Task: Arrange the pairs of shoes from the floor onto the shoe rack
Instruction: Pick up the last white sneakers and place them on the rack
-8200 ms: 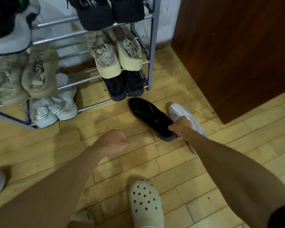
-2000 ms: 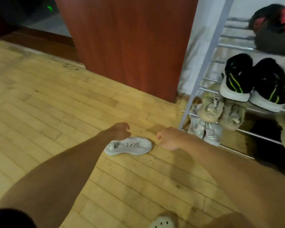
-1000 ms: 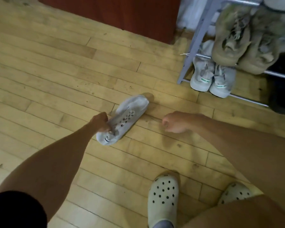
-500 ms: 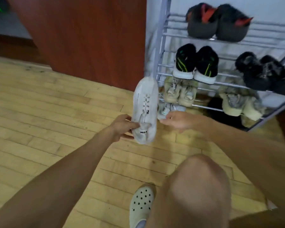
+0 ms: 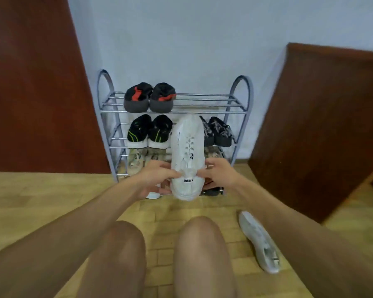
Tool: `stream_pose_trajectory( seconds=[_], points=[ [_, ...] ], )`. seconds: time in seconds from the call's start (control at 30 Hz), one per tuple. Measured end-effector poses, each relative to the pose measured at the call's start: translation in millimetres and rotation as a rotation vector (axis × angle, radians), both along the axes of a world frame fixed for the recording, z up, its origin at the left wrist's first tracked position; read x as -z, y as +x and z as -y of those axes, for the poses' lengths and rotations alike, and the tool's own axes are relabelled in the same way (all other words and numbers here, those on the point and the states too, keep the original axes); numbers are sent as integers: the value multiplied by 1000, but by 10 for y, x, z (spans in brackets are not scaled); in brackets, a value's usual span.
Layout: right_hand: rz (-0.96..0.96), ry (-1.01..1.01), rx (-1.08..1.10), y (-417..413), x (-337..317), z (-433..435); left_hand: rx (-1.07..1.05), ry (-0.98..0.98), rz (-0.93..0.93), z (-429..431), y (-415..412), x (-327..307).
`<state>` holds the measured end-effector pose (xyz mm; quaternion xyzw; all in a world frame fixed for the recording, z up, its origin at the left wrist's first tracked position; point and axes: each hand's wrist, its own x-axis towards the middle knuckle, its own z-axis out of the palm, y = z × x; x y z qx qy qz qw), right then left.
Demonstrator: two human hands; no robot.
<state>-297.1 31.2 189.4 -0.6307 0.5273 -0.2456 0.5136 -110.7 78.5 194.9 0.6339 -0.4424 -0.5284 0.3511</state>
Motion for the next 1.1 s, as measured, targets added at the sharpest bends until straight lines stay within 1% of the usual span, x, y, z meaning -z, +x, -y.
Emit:
stream_pose_trajectory(
  seconds=[0.13, 0.23, 0.37, 0.47, 0.5, 0.57, 0.7, 0.8, 0.87, 0.93, 1.0, 1.1],
  points=[
    [50, 52, 141, -733, 255, -59, 104, 67, 45, 231, -761, 194],
    [71, 115, 223, -1218, 497, -75, 147, 132, 44, 412, -1271, 446],
    [111, 217, 307, -1718, 855, -10, 137, 244, -7, 594, -1760, 818],
    [138, 312, 431, -1985, 1241, 79, 123, 349, -29, 633, -1917, 1215],
    [101, 341, 481, -2052, 1421, 91, 121, 380, -28, 627, -1918, 1385],
    [-35, 380, 566, -2165, 1887, 79, 98, 426, -16, 602, -1855, 1741],
    [-341, 503, 630, -2340, 2831, 35, 77, 521, 35, 632, -1736, 2248],
    [-358, 641, 778, -2446, 3158, 121, 95, 520, 41, 735, -1742, 2392],
    [-383, 681, 852, -2501, 3333, 202, 122, 517, 45, 785, -1761, 2449],
    [-450, 675, 857, -2503, 3530, 268, 146, 513, 32, 803, -1786, 2521],
    [-511, 656, 813, -2452, 3715, 279, 159, 516, 15, 788, -1827, 2587],
    [-553, 615, 821, -2358, 3789, 209, 169, 523, 29, 759, -1875, 2659]
  ],
)
